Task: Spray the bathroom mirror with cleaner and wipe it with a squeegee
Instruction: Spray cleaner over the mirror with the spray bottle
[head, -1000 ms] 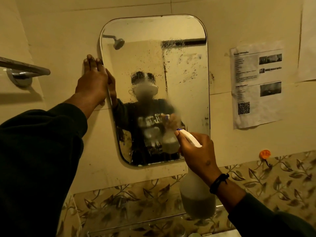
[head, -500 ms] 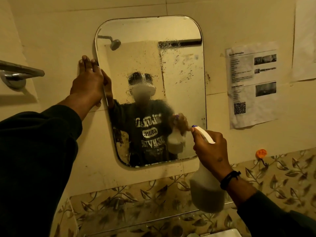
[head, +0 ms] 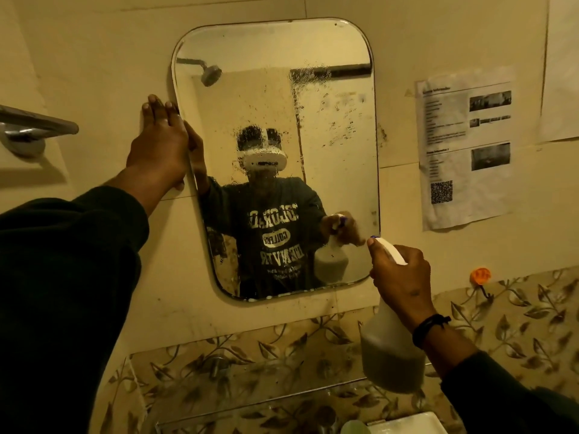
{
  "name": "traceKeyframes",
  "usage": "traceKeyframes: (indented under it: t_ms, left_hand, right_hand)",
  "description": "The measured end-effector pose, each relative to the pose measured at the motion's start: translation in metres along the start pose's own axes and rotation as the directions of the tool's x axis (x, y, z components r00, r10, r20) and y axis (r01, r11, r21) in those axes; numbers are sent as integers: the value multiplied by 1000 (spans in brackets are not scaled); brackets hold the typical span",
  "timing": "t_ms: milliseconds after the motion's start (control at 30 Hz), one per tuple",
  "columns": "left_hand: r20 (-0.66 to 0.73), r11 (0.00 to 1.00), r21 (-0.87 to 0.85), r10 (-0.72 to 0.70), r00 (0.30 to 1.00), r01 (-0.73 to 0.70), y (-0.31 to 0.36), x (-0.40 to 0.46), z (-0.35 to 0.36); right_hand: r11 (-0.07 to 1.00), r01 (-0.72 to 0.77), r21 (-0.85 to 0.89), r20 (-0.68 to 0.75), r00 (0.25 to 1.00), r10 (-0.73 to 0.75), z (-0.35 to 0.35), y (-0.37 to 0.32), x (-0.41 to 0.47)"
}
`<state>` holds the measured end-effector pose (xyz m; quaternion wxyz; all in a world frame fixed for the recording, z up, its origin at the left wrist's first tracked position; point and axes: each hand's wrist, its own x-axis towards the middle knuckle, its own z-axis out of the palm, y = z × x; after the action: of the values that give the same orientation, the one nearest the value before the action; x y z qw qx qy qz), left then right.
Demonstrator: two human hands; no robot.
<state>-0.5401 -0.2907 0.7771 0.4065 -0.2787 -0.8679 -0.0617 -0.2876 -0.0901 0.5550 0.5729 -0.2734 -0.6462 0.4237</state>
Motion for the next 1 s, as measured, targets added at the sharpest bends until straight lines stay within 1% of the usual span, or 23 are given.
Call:
traceKeyframes:
  t_ms: [133, 233, 333, 433, 533, 767, 900, 1000]
  left_hand:
    - [0, 1000, -6, -2, 1000, 2, 1, 0, 0]
    - [-8, 1000, -1, 0, 1000, 0, 0, 0, 1]
    - [-20, 1000, -1, 1, 1000, -1, -1, 1, 2]
    - [-23, 1000, -1, 12, 1000, -12, -1, 1, 2]
    - [-23, 1000, 4, 10, 1000, -10, -2, 2, 2]
    - [-20, 1000, 6, 11, 1000, -11, -1, 2, 2]
    - [-41, 1000, -4, 13, 999, -14, -2, 3, 4]
    - [-50, 1000, -2, 22, 999, -22, -3, 4, 5]
  right_hand:
    - [999, -37, -17, 64, 997, 38, 3, 12, -5]
    - [999, -18, -31, 77, 997, 20, 4, 20, -7]
    - [999, -39, -32, 70, 997, 41, 6, 23, -10]
    - [997, -53, -60, 125, 990, 60, 10, 25, -15]
    - [996, -72, -51, 152, 985, 79, 13, 28, -17]
    - [998, -52, -37, 145, 988, 57, 23, 27, -26]
    - [998, -38, -57, 202, 978, 48, 30, 27, -30]
    - [999, -8, -40, 241, 970, 17, 37, 29, -33]
